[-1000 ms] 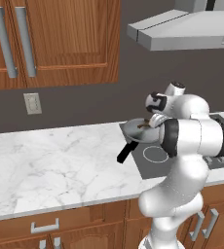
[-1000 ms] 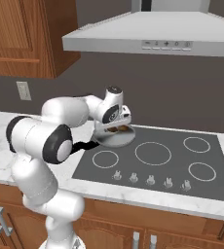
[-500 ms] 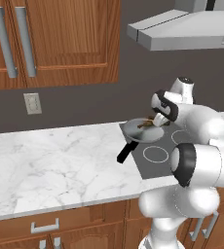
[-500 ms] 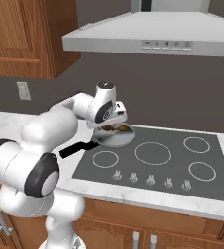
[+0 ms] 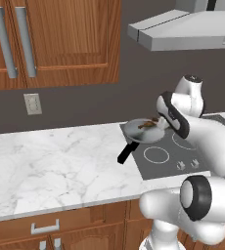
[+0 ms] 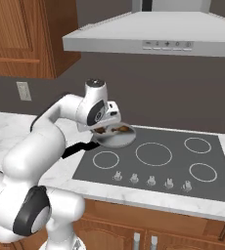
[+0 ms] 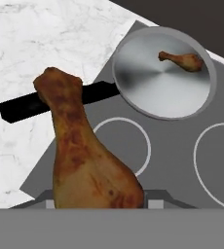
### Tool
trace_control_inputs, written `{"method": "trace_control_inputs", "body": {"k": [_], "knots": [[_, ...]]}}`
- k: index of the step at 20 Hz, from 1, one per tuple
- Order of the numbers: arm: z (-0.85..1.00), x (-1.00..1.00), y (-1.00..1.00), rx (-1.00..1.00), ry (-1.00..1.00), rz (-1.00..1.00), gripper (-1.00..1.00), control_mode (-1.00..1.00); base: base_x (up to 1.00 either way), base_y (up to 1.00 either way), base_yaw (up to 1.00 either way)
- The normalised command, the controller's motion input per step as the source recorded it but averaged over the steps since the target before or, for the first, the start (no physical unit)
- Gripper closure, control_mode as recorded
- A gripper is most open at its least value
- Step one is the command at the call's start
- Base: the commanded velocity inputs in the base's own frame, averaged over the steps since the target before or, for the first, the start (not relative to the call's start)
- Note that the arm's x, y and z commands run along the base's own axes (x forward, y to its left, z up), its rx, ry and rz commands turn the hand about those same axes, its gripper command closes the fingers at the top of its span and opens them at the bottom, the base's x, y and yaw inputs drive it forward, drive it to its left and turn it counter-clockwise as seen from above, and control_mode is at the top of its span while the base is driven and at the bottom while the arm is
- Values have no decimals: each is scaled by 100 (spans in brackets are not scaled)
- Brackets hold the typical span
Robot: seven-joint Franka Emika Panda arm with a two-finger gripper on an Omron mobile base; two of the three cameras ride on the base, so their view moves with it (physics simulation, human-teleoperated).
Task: Take the chicken drumsticks from the pan and place one on each plate on the dining counter.
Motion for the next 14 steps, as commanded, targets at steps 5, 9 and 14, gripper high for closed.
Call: {"method": "trace_control_inputs", "body": {"k": [5,9,14], "knots": [[0,-13,2,0,0,0,100,-100,0,0,0],[0,0,0,0,0,0,100,100,-17,-3,-1],[0,0,0,0,0,0,100,100,-60,-3,-32]]}}
